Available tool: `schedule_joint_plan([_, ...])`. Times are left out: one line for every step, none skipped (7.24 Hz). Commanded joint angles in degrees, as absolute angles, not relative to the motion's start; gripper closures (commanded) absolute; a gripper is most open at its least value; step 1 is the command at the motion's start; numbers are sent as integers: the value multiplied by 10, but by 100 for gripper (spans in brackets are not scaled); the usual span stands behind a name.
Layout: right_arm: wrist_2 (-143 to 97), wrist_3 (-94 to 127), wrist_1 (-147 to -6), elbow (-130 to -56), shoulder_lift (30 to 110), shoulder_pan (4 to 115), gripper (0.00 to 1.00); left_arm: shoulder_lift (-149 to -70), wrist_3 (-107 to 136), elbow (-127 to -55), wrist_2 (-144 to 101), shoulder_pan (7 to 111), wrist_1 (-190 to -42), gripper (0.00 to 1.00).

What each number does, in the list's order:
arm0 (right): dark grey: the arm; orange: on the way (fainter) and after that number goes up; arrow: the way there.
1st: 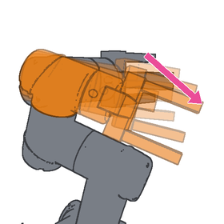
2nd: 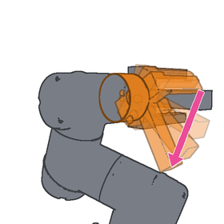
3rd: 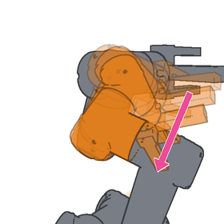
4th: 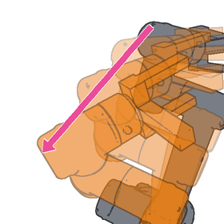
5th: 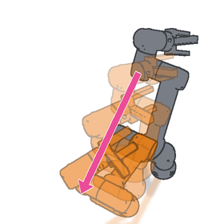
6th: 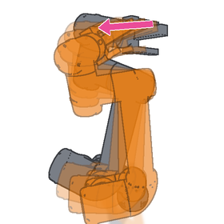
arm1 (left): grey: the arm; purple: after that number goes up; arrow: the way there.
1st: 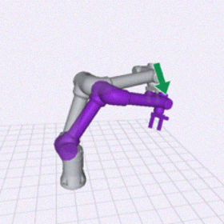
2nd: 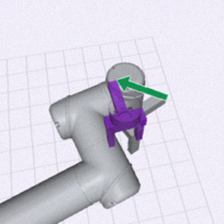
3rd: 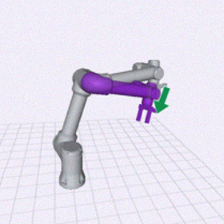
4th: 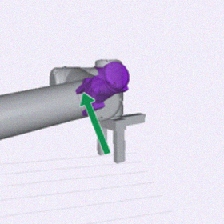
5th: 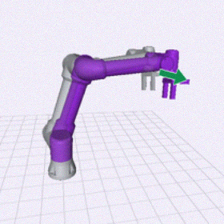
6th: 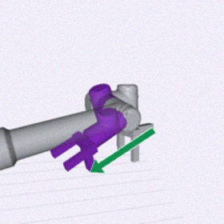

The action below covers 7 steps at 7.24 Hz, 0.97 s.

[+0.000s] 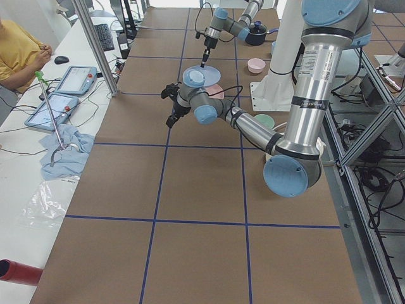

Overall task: Stack three plates with pink and blue
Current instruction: 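Carry the light blue plate over the pink plate with the right gripper, then lower the light blue plate onto the stack and open the right gripper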

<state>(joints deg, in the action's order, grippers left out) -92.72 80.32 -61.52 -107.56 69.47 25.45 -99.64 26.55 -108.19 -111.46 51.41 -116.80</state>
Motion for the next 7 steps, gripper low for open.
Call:
schedule_joint_plan([-907, 805, -671, -1075, 666, 236, 100, -995, 265, -1082, -1115, 516, -1170, 0])
schedule_joint_plan([-901, 805, -671, -1068, 661, 233, 100, -996, 265, -1083, -1115, 516, -1171, 0])
schedule_joint_plan([-899, 805, -671, -1059, 654, 233, 100, -997, 268, -1082, -1115, 515, -1172, 0])
schedule_joint_plan([-895, 805, -671, -1048, 645, 233, 99, -998, 269, -1083, -1116, 515, -1172, 0])
schedule_joint_plan([-888, 806, -671, -1045, 645, 231, 25, -999, 270, -1082, -1116, 514, -1172, 0])
schedule_joint_plan([-865, 806, -673, -1045, 645, 227, 0, -1000, 270, -1083, -1116, 514, -1172, 0])
schedule_joint_plan([-867, 804, -713, -1051, 642, 227, 0, -999, 270, -1082, -1115, 513, -1172, 0])
